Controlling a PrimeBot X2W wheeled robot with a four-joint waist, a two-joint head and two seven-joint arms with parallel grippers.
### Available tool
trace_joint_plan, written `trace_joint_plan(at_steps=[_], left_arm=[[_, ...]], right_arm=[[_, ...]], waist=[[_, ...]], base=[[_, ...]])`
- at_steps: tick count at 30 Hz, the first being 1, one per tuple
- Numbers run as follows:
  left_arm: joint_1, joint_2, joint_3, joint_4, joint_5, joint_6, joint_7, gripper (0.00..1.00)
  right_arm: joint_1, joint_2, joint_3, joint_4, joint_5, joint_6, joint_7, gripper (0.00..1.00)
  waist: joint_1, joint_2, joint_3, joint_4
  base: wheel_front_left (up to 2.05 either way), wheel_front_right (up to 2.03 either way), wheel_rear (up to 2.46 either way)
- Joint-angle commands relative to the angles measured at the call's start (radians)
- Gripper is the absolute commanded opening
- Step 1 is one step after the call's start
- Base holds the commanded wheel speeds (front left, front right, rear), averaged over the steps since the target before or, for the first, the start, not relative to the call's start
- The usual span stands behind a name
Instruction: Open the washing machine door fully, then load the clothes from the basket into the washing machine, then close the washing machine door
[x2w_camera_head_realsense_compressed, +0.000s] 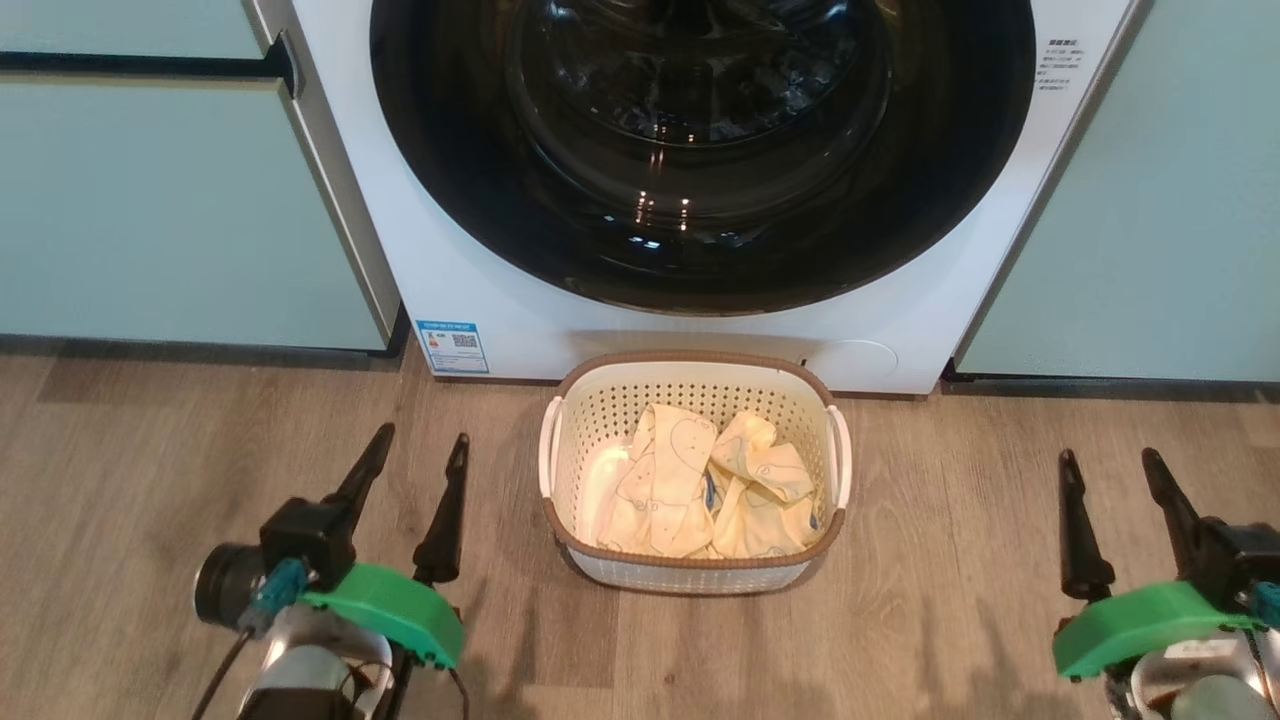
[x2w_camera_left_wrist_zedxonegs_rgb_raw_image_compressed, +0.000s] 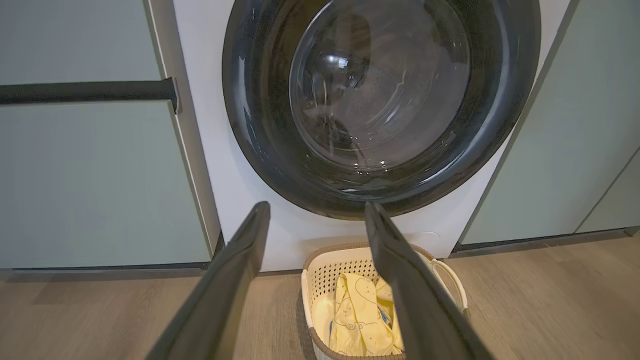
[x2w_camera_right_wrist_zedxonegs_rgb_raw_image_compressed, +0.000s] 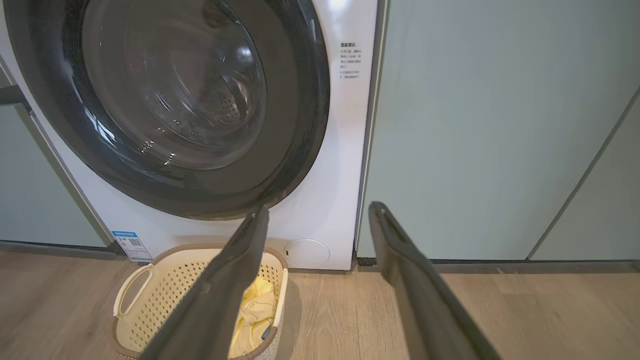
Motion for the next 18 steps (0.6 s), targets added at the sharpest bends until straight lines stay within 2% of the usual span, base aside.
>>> trace_joint_plan(at_steps=[1, 4, 18], left_arm=[[-0.051, 0.017, 0.034, -0.032, 0.039, -0.003, -0.015, 1.0], [-0.055, 0.017, 0.035, -0.032, 0.069, -0.002, -0.023, 1.0], [-0.058, 0.007, 0.046, -0.022, 0.068, -0.003, -0.023, 1.0]], right_arm=[[-0.061, -0.016, 0.027, -0.039, -0.041, -0.003, -0.025, 1.0], [-0.064, -0.016, 0.023, -0.041, -0.068, -0.003, -0.032, 1.0], [-0.067, -0.016, 0.012, -0.038, -0.05, -0.003, -0.034, 1.0]], waist=[[0.0, 0.0, 0.001, 0.0], [0.0, 0.0, 0.003, 0.0], [0.0, 0.0, 0.011, -0.005]], base=[[0.0, 0.0, 0.0], [0.0, 0.0, 0.0], [0.0, 0.0, 0.0]])
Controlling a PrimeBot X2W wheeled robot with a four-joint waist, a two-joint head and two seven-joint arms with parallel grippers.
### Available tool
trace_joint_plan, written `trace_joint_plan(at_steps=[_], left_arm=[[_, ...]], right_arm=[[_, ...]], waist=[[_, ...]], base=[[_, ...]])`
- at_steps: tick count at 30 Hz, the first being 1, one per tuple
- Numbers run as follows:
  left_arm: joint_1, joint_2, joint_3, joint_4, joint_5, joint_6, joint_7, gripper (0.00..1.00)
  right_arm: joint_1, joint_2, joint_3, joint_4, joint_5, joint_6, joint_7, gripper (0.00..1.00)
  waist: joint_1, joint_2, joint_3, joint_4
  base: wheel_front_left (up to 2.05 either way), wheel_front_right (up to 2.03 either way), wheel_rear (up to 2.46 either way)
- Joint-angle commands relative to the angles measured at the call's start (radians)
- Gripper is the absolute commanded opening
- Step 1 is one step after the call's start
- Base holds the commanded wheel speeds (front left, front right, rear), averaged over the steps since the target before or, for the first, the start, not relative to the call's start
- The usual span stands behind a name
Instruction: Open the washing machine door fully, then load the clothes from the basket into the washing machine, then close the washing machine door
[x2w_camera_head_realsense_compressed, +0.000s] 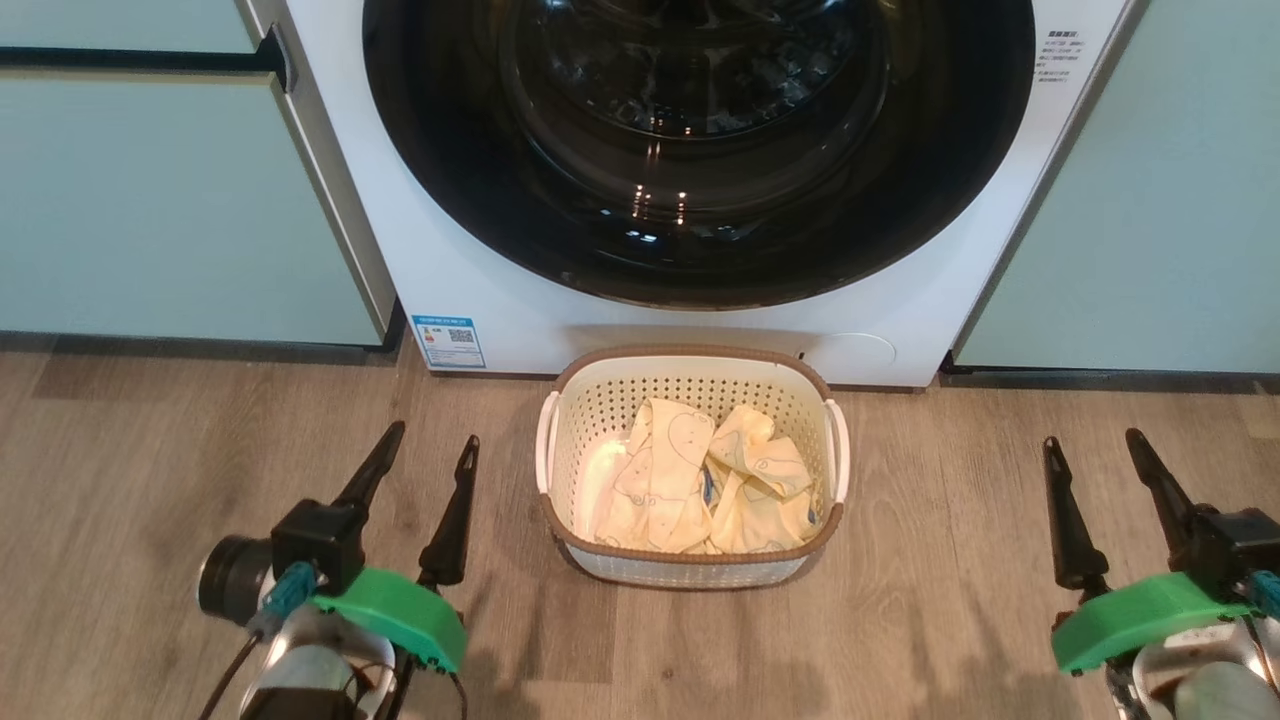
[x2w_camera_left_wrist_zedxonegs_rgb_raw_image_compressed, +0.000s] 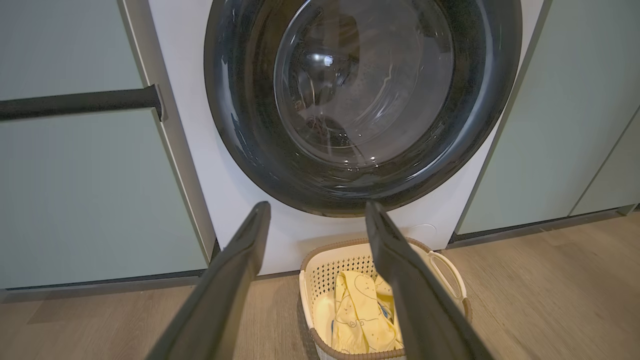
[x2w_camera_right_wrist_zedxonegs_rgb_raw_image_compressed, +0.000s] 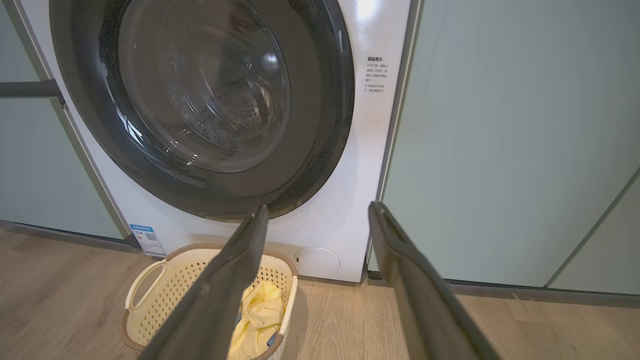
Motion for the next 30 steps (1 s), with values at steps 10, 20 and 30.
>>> trace_joint_plan(at_steps=[10, 20, 30], left_arm=[[-0.059, 0.005, 0.048, -0.016, 0.006, -0.003, -0.009, 1.0], [-0.062, 0.007, 0.051, -0.011, 0.018, 0.0, -0.009, 1.0], [-0.068, 0.009, 0.052, -0.005, 0.025, 0.001, -0.009, 1.0]], right_arm=[[-0.049, -0.015, 0.019, -0.028, 0.01, -0.003, -0.015, 1.0], [-0.052, -0.015, 0.013, -0.024, 0.021, -0.003, -0.017, 1.0], [-0.053, -0.015, 0.011, -0.024, 0.031, -0.003, -0.018, 1.0]], waist=[[-0.0001, 0.0, 0.001, -0.003], [-0.0001, 0.0, 0.002, -0.007], [-0.0001, 0.0, 0.002, -0.012]], base=[[0.0, 0.0, 0.0], [0.33, 0.33, -0.66], [1.06, 1.06, -2.13]])
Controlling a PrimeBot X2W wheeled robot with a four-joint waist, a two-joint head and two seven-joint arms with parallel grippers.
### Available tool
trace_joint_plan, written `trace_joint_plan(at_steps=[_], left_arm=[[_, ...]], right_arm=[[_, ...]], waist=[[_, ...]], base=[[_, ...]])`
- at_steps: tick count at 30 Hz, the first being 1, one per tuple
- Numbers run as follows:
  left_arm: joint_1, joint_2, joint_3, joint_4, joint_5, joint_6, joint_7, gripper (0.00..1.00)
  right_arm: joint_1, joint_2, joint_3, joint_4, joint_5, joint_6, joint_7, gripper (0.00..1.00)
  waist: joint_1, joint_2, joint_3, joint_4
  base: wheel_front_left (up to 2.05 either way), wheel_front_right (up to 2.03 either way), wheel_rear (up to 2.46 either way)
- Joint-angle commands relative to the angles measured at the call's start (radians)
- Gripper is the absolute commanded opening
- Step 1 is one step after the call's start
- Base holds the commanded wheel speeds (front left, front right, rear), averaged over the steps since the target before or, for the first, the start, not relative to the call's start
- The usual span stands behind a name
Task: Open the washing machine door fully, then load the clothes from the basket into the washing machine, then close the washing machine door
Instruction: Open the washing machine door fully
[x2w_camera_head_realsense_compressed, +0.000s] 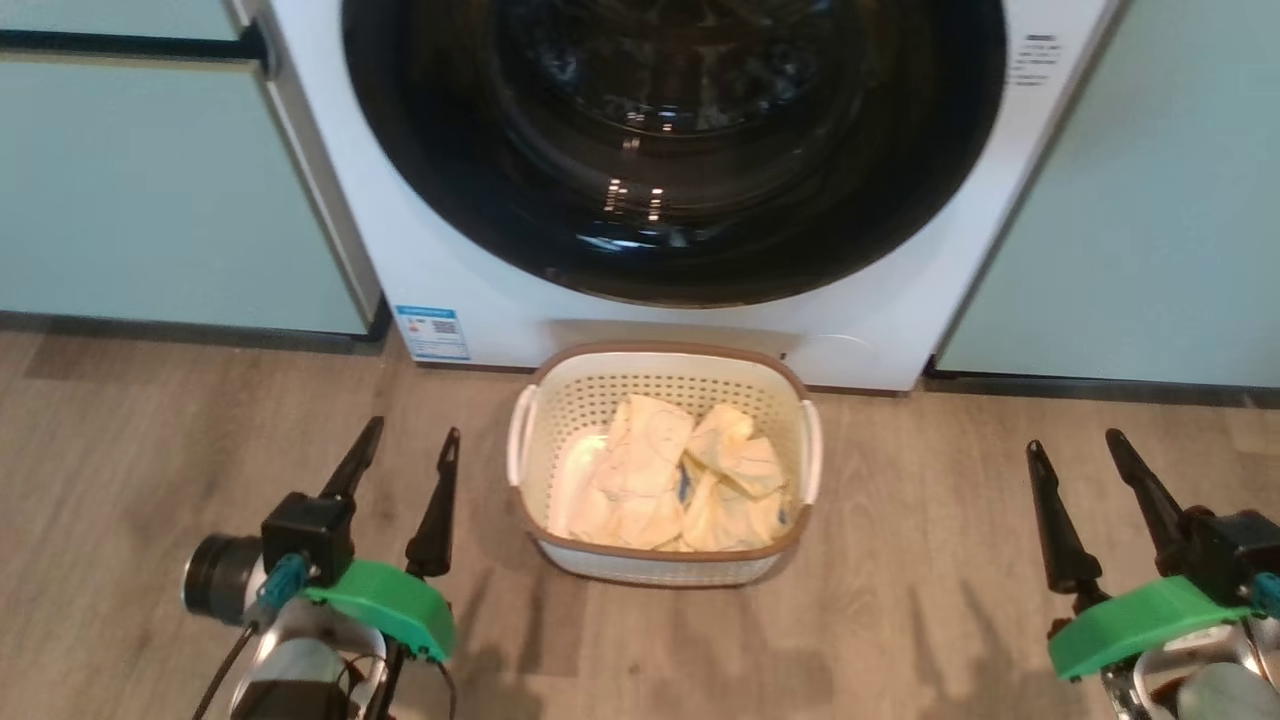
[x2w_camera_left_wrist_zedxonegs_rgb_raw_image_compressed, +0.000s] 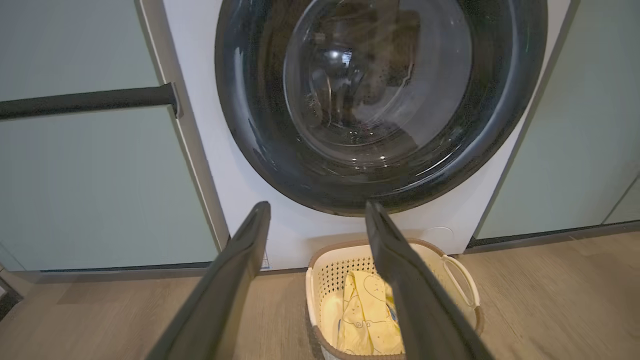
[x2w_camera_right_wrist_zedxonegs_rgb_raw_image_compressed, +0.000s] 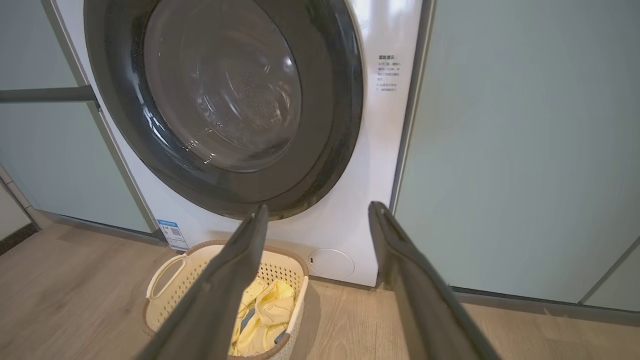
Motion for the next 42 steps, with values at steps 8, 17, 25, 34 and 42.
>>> trace_joint_plan(at_steps=[8, 17, 25, 34, 42], left_arm=[[-0.057, 0.011, 0.029, -0.024, 0.015, 0.0, -0.009, 1.0], [-0.053, 0.008, 0.028, -0.034, 0.006, -0.006, -0.009, 1.0], [-0.046, 0.008, 0.031, -0.031, 0.005, -0.009, -0.009, 1.0], [-0.041, 0.007, 0.03, -0.025, 0.004, -0.012, -0.009, 1.0], [-0.039, 0.005, 0.027, -0.022, 0.002, -0.014, -0.009, 1.0]], right_arm=[[-0.052, -0.017, 0.014, -0.026, 0.016, -0.003, -0.011, 1.0], [-0.049, -0.017, 0.014, -0.026, 0.022, -0.003, -0.011, 1.0], [-0.043, -0.017, 0.016, -0.025, 0.027, -0.003, -0.012, 1.0], [-0.038, -0.017, 0.017, -0.024, 0.031, -0.003, -0.012, 1.0], [-0.032, -0.017, 0.015, -0.026, 0.032, -0.003, -0.012, 1.0]], waist=[[0.0, 0.0, -0.007, -0.003], [0.0, 0.0, -0.018, -0.005], [0.0, 0.0, -0.027, -0.011], [0.0, 0.0, -0.036, -0.014], [0.0, 0.0, -0.041, -0.013]], base=[[1.23, 1.23, -2.46], [1.15, 1.15, -2.29], [0.6, 0.6, -1.2], [0.34, 0.34, -0.67], [0.3, 0.31, -0.61]])
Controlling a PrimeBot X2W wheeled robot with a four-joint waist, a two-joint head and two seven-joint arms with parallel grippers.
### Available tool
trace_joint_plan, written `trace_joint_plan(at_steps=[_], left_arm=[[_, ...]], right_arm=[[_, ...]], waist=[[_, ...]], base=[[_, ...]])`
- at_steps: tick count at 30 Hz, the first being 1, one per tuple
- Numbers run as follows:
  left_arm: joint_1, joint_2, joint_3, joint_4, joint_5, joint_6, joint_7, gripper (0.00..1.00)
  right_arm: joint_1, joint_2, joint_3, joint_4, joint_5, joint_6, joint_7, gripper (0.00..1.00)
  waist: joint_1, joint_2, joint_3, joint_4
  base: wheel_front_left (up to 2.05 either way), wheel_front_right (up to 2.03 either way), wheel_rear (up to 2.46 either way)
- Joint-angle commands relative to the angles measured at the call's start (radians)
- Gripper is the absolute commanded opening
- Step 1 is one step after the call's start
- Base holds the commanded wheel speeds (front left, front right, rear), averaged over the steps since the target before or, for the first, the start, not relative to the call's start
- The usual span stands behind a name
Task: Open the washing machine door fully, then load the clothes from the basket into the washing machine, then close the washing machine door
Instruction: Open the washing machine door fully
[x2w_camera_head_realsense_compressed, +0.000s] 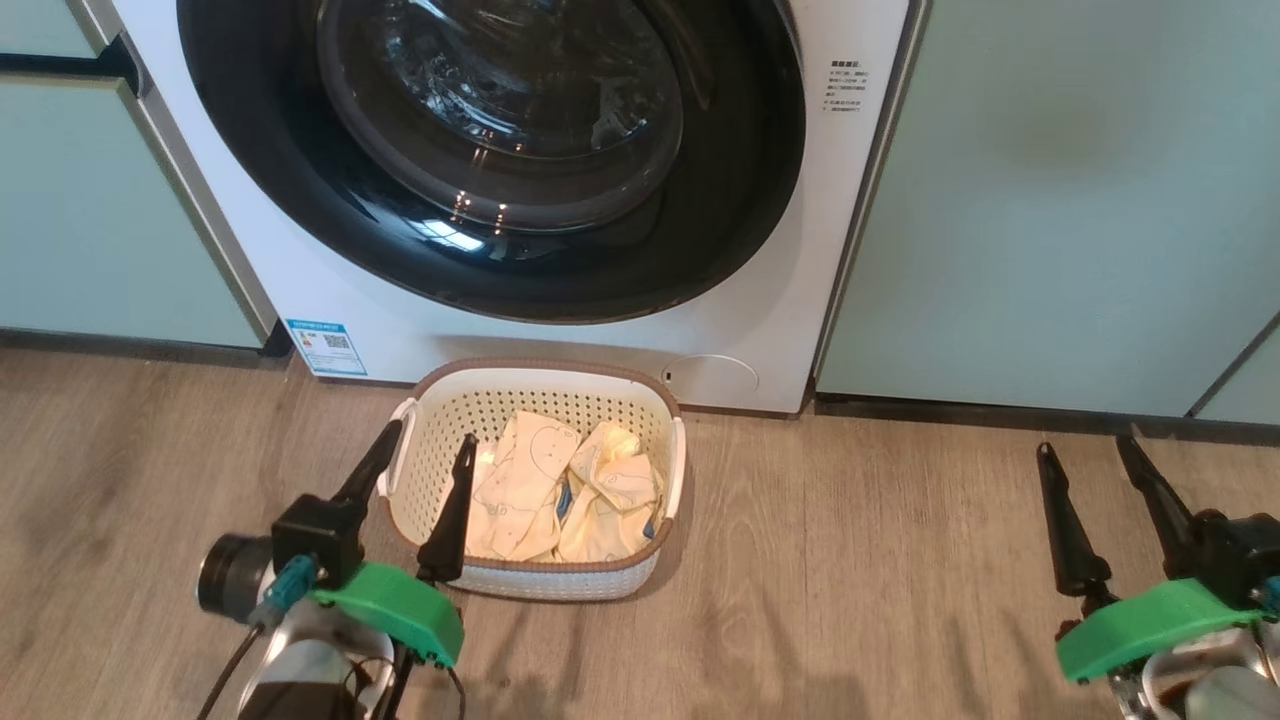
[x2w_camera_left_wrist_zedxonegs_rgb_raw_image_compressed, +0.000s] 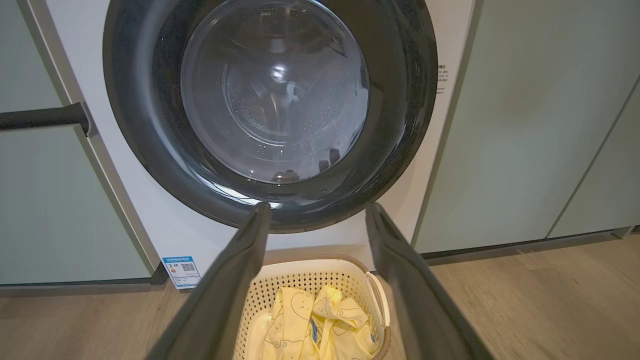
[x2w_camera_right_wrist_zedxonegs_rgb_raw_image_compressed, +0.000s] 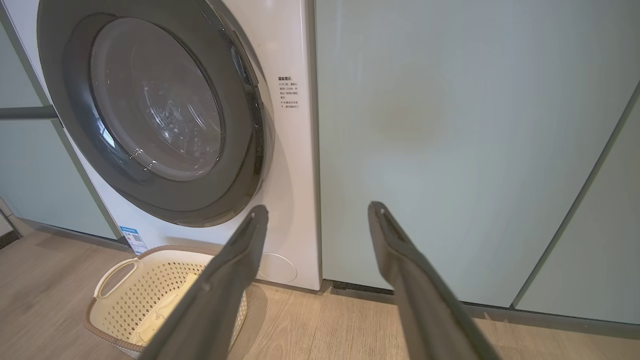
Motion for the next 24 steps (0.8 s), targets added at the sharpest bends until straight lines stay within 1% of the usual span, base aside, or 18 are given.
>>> trace_joint_plan(at_steps=[1, 17, 18, 19, 20, 24], left_arm=[[-0.039, 0.016, 0.029, -0.027, -0.003, -0.004, -0.009, 1.0], [-0.032, 0.014, 0.028, -0.033, 0.0, -0.003, -0.009, 1.0], [-0.032, 0.014, 0.028, -0.034, 0.0, -0.002, -0.009, 1.0], [-0.033, 0.014, 0.028, -0.036, 0.001, -0.002, -0.009, 1.0], [-0.034, 0.014, 0.029, -0.038, 0.001, -0.001, -0.009, 1.0], [-0.037, 0.014, 0.028, -0.041, 0.003, 0.0, -0.009, 1.0]], right_arm=[[-0.034, -0.008, 0.019, -0.033, 0.007, -0.003, -0.011, 1.0], [-0.031, -0.008, 0.027, -0.035, 0.012, -0.003, -0.011, 0.99], [-0.031, -0.008, 0.028, -0.036, 0.013, -0.003, -0.011, 0.86], [-0.032, -0.008, 0.028, -0.037, 0.014, -0.003, -0.011, 0.53], [-0.033, -0.008, 0.029, -0.038, 0.02, -0.003, -0.011, 0.0], [-0.036, -0.008, 0.034, -0.034, 0.031, -0.003, -0.011, 0.0]], waist=[[-0.0001, 0.0, -0.002, 0.001], [-0.0001, 0.0, 0.0, 0.001], [-0.0001, 0.0, 0.002, 0.001], [-0.0001, 0.0, 0.004, 0.001], [-0.0001, 0.0, 0.006, 0.0], [-0.0001, 0.0, 0.012, 0.001]], base=[[0.29, 0.31, -0.61], [0.28, 0.29, -0.58], [0.26, 0.26, -0.52], [0.23, 0.23, -0.45], [0.15, 0.15, -0.29], [0.02, 0.02, -0.04]])
